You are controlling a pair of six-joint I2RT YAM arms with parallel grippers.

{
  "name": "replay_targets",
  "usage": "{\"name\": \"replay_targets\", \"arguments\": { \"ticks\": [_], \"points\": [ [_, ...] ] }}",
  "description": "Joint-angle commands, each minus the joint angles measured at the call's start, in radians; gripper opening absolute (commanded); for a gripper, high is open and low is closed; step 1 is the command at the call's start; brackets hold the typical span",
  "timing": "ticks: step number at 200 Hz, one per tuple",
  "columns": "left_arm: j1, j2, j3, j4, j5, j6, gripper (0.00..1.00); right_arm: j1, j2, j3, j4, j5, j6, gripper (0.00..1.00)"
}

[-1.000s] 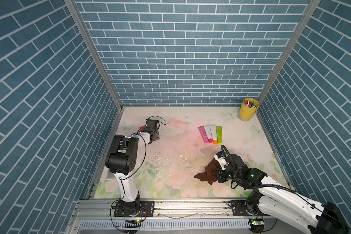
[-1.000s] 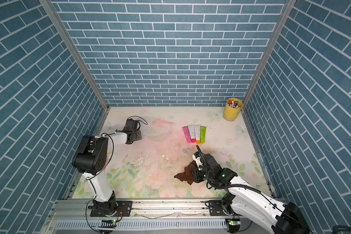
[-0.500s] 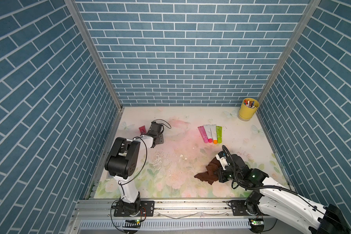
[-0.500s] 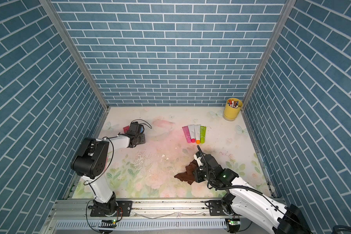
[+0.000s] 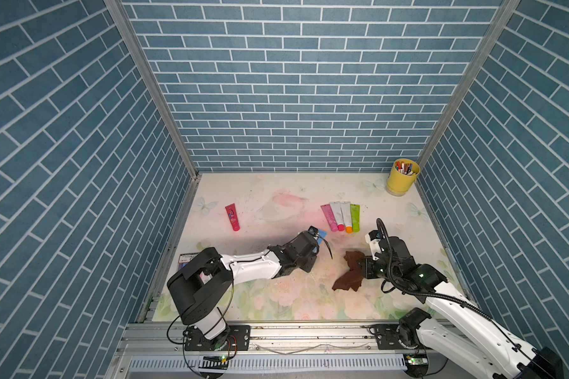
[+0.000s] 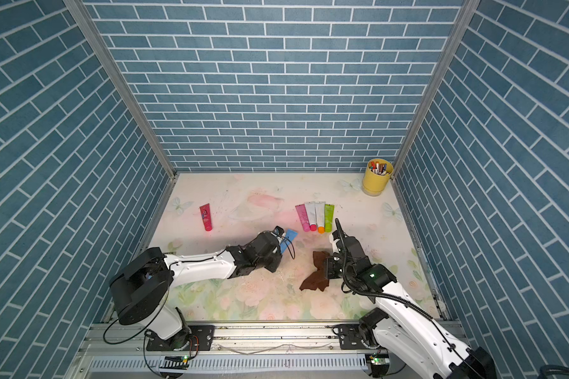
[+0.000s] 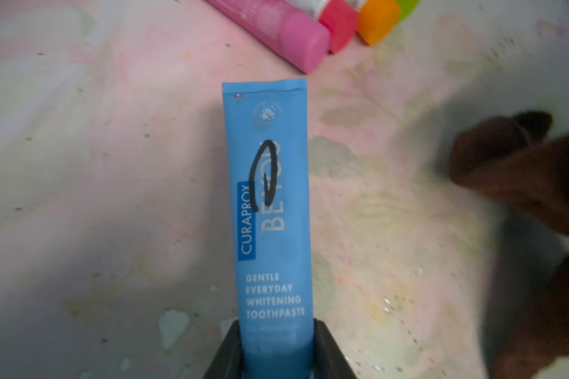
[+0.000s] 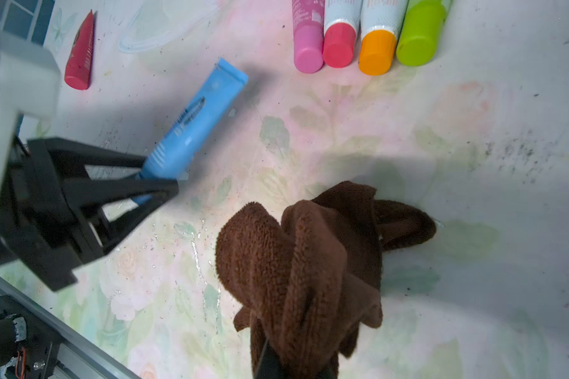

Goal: Wipe the surface of the toothpaste tube
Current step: Move the toothpaste to the center of the board, then wipe the dirt from the toothpaste tube.

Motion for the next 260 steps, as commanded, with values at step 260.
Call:
{"name": "replay_targets", "arguments": {
  "ticks": [260],
  "points": [
    [-0.151, 0.049, -0.137, 0.184, 0.092, 0.123, 0.13, 0.209, 0.706, -0.023, 0.544, -0.245, 0.037, 0.0]
  ]
}}
